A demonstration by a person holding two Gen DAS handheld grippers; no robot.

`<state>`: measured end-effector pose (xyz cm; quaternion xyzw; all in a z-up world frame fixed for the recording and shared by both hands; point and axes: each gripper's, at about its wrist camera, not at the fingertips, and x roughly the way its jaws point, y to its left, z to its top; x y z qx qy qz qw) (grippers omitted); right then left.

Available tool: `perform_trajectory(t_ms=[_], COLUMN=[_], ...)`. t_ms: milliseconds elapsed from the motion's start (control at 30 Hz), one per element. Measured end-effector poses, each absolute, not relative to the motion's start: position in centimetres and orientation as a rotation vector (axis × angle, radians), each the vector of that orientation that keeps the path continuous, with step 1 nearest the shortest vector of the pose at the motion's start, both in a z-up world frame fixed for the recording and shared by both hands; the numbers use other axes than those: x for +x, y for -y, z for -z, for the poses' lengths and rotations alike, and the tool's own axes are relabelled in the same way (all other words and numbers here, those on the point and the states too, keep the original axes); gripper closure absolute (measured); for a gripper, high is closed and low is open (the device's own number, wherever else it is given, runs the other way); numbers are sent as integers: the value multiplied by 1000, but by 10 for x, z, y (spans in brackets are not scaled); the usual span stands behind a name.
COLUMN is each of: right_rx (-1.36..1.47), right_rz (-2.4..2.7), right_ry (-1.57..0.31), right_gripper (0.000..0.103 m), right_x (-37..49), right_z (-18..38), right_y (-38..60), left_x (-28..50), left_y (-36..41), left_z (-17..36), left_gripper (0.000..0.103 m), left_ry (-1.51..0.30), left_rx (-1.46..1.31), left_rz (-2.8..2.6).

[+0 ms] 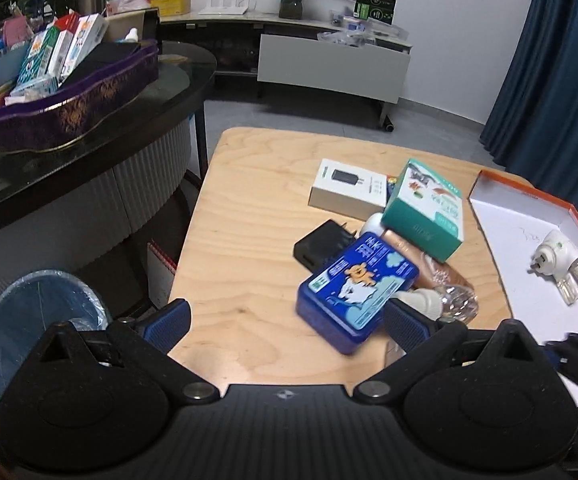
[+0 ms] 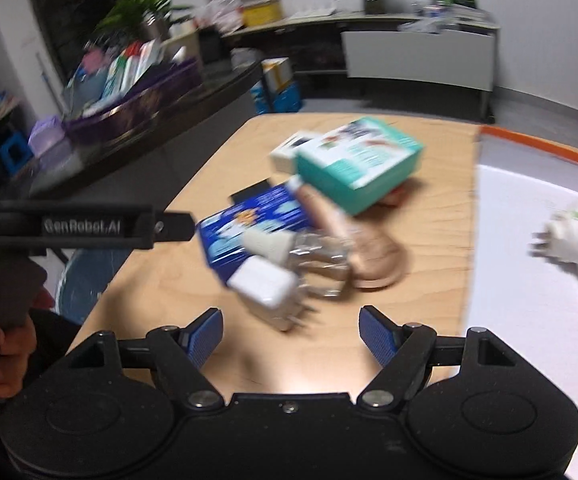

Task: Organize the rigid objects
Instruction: 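Withdraw both open tools from the box back toward the table items, then grasp the blue floss box with left tool while right tool grasps the white charger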

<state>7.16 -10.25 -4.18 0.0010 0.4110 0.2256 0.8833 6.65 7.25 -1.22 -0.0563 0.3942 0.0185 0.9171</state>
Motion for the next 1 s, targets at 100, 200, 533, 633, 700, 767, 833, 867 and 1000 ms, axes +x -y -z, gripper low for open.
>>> perform_trajectory(t_ms=[100, 200, 533, 633, 700, 767, 833, 867, 1000], right_rx=[23, 29, 21, 45, 46, 60, 68, 62, 90], right_rz=[-441, -413, -269, -248, -243, -241, -233, -230, -227], right_ry=[-867, -856, -839, -851, -841, -839, -833, -830, -810], right_gripper=[14, 20, 32, 32, 32, 32, 33, 33, 50], right_x=[82, 88, 80, 76, 72, 70, 69, 69, 66], right_z=[56, 67, 64, 62, 59, 57, 55, 54, 48], right_y=[90, 84, 125, 137, 141, 143, 144, 144, 148], left_x=[67, 70, 96, 103, 108, 113, 115, 115, 111], left_y=[-78, -80, -64, -60, -58, -54, -47, -45, -39], left_z=[20, 25, 49, 58, 62, 66, 68, 69, 68], left_gripper=[0, 0, 0, 0, 2, 9, 19, 22, 37], left_ry=[-818, -815, -804, -803, -800, -800, -790, -778, -758], left_rx=[-108, -103, 42, 104, 138, 150, 164, 171, 162], left_rz=[-21, 15, 241, 285, 307, 347, 363, 370, 361])
